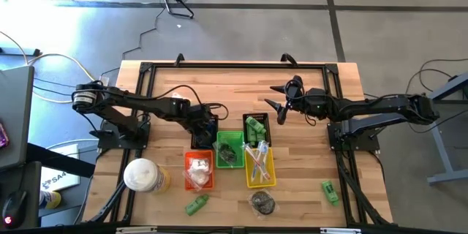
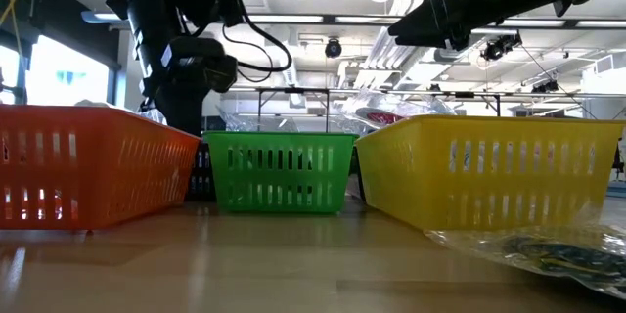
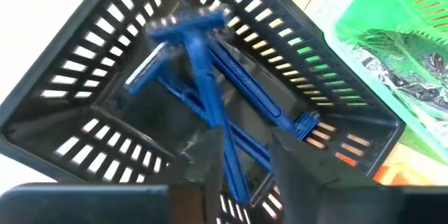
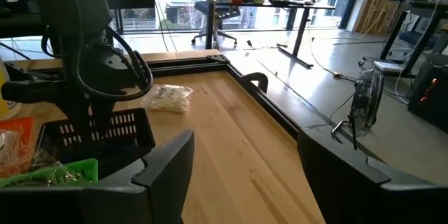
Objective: Pick & Place Travel size toiletries
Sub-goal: Put the blue razor into the left black bin, then put the white vanity pack into the orange bin
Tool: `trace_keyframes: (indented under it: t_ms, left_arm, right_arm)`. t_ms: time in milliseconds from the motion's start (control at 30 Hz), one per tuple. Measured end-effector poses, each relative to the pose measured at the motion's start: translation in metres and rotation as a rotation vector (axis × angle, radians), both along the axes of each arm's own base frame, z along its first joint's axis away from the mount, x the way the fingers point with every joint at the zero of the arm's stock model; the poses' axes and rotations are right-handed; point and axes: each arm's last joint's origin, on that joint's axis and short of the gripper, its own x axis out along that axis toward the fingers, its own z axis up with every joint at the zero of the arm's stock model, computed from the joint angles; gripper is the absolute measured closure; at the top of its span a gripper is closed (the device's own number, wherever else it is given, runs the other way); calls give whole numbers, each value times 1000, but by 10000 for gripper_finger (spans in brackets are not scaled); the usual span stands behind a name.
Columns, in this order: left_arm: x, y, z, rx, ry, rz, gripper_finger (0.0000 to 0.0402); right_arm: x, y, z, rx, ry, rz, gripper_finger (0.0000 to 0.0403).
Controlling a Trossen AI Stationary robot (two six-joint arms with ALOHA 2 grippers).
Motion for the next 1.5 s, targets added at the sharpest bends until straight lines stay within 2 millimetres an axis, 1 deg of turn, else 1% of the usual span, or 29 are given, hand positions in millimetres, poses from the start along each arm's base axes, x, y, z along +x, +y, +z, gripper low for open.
trace_keyframes:
  t_ms: [167, 333, 467, 633, 767, 833, 933, 1033, 1300, 1500]
  left_arm:
    - [0, 0, 0, 4, -1, -6, 250]
    - [1, 0, 2, 24, -26, -42, 245]
    - [6, 1, 7, 46, -75, -83, 266]
    - [16, 1, 33, 89, -110, -190, 318]
    - [21, 1, 55, 163, -122, -282, 359]
    - [23, 2, 63, 199, -133, -313, 376]
    - [26, 3, 69, 253, -152, -339, 396]
    - [27, 4, 71, 304, -166, -348, 397]
    - [38, 5, 77, 417, -292, -400, 401]
    - [37, 11, 78, 508, -265, -392, 401]
  right_arm:
    - [0, 0, 0, 0, 0, 0, 156]
    - [0, 0, 0, 0, 0, 0, 156]
    - [0, 0, 0, 0, 0, 0, 156]
    - [0, 0, 0, 0, 2, 2, 156]
    - [0, 3, -3, 16, 21, 10, 156]
    - [-1, 5, -5, 39, 41, 17, 156]
    - [-2, 8, -10, 81, 74, 26, 156]
    - [-3, 13, -15, 122, 117, 36, 156]
    - [-6, 22, -24, 252, 168, 32, 156]
    - [-8, 29, -29, 329, 196, 29, 156]
